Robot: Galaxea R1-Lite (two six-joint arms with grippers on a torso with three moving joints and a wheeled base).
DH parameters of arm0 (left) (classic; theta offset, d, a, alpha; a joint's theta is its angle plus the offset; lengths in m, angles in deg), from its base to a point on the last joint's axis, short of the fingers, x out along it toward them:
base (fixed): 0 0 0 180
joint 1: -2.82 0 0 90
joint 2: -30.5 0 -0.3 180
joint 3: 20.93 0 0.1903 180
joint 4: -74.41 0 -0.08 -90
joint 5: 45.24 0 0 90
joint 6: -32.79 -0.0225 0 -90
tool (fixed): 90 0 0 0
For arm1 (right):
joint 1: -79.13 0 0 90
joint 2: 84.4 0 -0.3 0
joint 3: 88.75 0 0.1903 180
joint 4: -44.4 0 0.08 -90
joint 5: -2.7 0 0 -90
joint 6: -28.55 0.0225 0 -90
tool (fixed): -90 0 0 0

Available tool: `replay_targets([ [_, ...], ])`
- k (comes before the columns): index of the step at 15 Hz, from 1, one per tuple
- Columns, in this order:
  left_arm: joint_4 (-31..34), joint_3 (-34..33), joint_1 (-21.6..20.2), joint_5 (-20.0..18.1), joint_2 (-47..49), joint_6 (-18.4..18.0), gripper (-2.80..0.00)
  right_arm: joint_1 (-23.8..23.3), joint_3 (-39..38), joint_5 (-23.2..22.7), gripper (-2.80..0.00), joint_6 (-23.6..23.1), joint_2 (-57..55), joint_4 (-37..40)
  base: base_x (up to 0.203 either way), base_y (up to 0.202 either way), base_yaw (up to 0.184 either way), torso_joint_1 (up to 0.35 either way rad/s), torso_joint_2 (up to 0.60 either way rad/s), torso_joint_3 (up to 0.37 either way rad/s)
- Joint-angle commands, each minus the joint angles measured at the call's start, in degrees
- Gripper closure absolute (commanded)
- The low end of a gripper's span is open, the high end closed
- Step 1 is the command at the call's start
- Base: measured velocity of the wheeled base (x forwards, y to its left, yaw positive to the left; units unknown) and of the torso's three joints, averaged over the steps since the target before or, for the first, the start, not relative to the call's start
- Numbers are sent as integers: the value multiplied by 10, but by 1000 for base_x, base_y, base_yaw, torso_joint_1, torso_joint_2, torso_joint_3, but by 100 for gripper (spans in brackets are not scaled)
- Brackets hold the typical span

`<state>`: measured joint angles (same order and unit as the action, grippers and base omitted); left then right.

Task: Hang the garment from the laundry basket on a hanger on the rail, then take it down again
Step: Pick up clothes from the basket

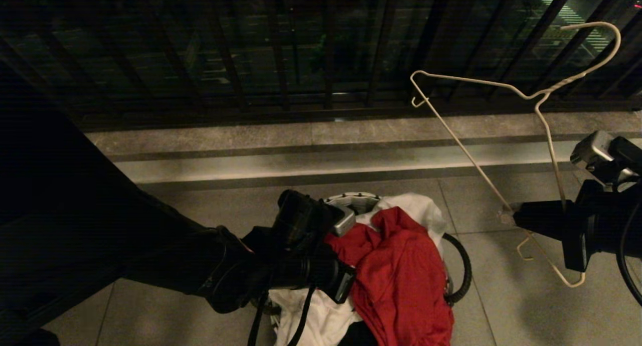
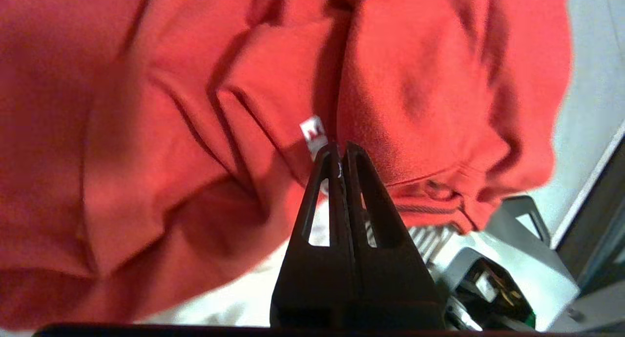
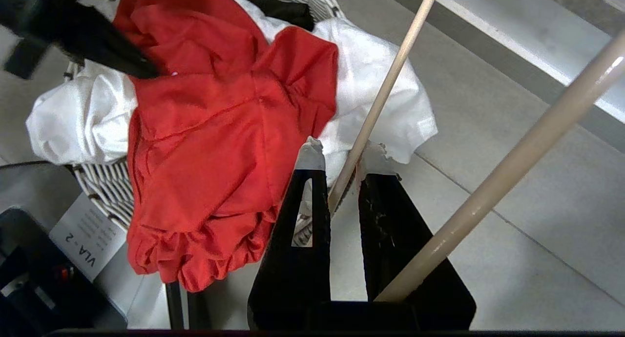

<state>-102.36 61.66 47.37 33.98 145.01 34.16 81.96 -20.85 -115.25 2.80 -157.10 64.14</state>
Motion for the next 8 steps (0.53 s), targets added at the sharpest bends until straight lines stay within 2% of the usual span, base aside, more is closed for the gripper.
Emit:
replay_targets([
  [1, -2, -13, 3, 0, -23, 2, 0, -4, 3, -2, 0, -2, 1, -1, 0, 0, 0, 0, 0, 0],
  [2, -1, -21, 3, 0, -36, 3, -266, -6, 4, -3, 0, -2, 1, -1, 0, 0, 0, 0, 0, 0],
  [3, -1, -30, 4, 1, -51, 3, -280, -6, 4, -3, 0, -2, 1, -1, 0, 0, 0, 0, 0, 0],
  [5, -2, -50, 3, 24, -67, 3, -280, -7, 5, -3, 0, -2, 2, -1, 0, 0, 0, 0, 0, 0],
  [8, -3, -63, 9, 34, -52, -3, -280, -8, 6, -3, 0, 3, 6, -1, 0, 0, 0, 0, 0, 0],
])
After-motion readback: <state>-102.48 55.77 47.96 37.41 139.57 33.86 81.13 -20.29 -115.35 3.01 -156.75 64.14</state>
